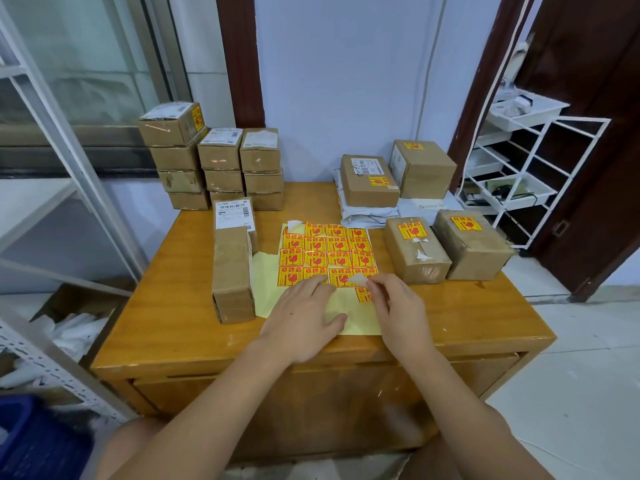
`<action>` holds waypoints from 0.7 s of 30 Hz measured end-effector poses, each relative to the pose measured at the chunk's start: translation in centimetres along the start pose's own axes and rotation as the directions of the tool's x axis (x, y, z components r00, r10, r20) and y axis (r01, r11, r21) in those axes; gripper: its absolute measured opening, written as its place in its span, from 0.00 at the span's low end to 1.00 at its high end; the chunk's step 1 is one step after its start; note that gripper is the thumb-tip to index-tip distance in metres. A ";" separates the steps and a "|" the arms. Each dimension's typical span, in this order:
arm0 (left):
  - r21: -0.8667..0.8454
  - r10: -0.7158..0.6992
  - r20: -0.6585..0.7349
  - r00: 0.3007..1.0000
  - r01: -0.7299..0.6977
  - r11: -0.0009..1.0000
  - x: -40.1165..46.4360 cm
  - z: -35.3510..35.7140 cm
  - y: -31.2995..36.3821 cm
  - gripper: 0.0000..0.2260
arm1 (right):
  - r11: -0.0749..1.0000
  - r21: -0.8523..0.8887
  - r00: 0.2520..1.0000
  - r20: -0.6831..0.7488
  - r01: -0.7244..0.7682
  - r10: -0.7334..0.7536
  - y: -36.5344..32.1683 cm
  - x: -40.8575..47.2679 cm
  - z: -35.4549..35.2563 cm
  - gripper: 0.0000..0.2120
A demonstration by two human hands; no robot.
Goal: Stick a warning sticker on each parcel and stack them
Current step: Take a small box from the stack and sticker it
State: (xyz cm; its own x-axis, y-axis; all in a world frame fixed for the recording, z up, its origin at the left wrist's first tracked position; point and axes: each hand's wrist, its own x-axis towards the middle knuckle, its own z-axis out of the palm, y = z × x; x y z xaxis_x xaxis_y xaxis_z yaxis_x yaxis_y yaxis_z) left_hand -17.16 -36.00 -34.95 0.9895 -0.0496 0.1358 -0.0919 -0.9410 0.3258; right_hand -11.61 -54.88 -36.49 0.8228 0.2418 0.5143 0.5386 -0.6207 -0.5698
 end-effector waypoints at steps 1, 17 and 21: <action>-0.020 0.017 -0.041 0.999 -0.018 1.000 -0.1 -0.1 0.0 0.26 | 1.000 -0.001 0.999 -0.027 0.031 -0.031 0.1 -0.1 0.1 0.09; -0.770 -0.279 -0.317 0.906 -0.075 0.633 -1.2 -6.7 2.4 0.08 | 0.869 0.046 0.840 -0.287 0.493 -0.461 -5.2 1.4 -0.2 0.07; -0.759 -0.301 -0.376 0.876 -0.105 0.643 -2.2 -9.3 0.9 0.10 | 0.873 0.173 0.879 -0.241 0.455 -0.411 -8.5 2.7 -0.3 0.13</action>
State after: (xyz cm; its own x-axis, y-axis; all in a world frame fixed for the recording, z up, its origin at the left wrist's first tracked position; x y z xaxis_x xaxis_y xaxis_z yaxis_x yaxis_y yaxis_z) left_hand -20.45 -33.62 -26.24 0.8526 0.3657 0.3732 -0.2478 -0.3458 0.9050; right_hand -14.00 -49.19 -30.11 0.4586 0.2876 0.8408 0.8764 -0.3029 -0.3744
